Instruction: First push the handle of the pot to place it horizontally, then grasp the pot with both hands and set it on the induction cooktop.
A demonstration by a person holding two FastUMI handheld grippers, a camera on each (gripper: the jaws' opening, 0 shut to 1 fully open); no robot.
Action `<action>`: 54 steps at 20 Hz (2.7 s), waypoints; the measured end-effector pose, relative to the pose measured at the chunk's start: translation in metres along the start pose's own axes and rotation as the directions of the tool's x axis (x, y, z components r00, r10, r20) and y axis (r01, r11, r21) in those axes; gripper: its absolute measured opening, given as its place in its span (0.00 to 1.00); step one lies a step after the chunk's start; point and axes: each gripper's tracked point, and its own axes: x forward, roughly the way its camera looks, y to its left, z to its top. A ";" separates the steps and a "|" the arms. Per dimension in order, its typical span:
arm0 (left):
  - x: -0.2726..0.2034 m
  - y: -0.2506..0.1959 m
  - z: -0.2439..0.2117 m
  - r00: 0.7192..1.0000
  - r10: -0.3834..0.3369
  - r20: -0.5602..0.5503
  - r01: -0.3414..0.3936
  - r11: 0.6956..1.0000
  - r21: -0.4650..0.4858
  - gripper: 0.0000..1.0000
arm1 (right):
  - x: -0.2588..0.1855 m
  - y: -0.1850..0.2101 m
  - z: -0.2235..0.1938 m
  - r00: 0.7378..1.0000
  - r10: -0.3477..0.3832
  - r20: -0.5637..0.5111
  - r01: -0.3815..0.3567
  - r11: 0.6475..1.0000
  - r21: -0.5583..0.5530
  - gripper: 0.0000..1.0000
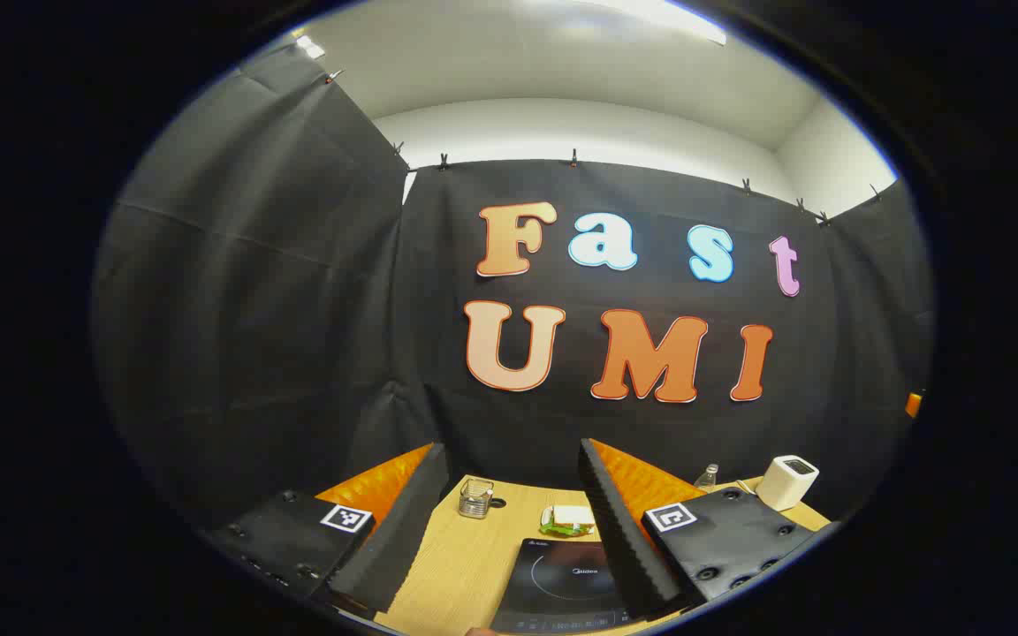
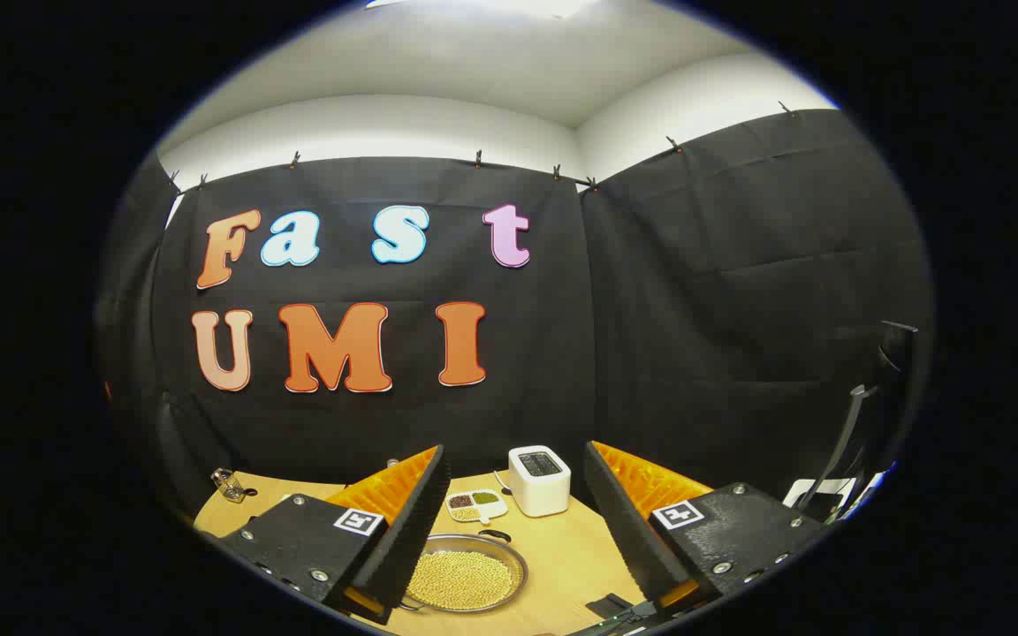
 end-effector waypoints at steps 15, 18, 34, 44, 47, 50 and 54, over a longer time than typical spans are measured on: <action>-0.020 0.009 -0.003 0.999 0.037 -0.016 -0.037 0.999 -0.003 0.97 | -0.014 -0.015 0.004 1.000 0.003 -0.004 -0.003 0.999 -0.043 0.95; -0.023 0.012 -0.002 0.999 0.046 -0.015 -0.046 0.999 0.000 0.97 | -0.015 -0.015 0.003 1.000 0.007 -0.011 -0.007 1.000 -0.025 0.95; -0.035 0.017 0.001 0.998 0.057 -0.011 -0.056 0.998 0.010 0.97 | -0.024 0.008 -0.022 0.993 0.102 -0.064 -0.106 0.992 -0.070 0.12; -0.038 0.020 -0.001 0.997 0.072 -0.014 -0.072 0.997 0.017 0.97 | -0.023 0.043 -0.100 0.953 0.194 -0.235 -0.225 0.967 -0.115 0.00; -0.037 0.024 -0.006 0.997 0.080 -0.019 -0.080 0.997 0.022 0.97 | -0.023 0.053 -0.134 0.925 0.217 -0.311 -0.259 0.961 -0.099 0.00; -0.036 0.026 -0.009 0.995 0.092 -0.025 -0.091 0.995 0.029 0.97 | -0.023 0.059 -0.167 0.898 0.224 -0.380 -0.282 0.954 -0.103 0.00; -0.034 0.029 -0.011 0.994 0.106 -0.030 -0.105 0.994 0.039 0.97 | -0.030 0.071 -0.217 0.844 0.236 -0.482 -0.327 0.938 -0.113 0.00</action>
